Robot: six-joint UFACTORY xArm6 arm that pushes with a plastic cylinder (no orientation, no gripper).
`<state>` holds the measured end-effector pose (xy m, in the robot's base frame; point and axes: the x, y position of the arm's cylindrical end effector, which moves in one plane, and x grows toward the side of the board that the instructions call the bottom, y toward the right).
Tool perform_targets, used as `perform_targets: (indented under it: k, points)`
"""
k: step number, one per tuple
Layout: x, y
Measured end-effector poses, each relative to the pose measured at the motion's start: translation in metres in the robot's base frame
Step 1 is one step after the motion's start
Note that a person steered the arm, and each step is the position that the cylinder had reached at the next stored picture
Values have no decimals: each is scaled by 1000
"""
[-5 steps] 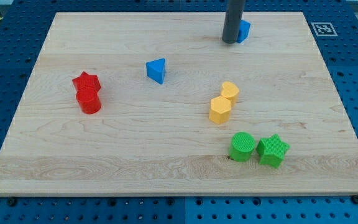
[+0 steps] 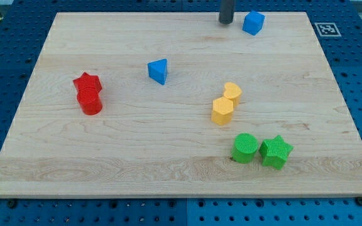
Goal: Place the blue cube diagonally to blue triangle
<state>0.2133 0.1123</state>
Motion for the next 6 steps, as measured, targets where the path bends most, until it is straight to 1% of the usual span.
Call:
perform_targets:
  k: [1, 2, 3, 4, 5, 6]
  points:
    - [-2, 31]
    - [-2, 50]
    - [-2, 47]
    - [-2, 14]
    - [1, 7]
    - [12, 7]
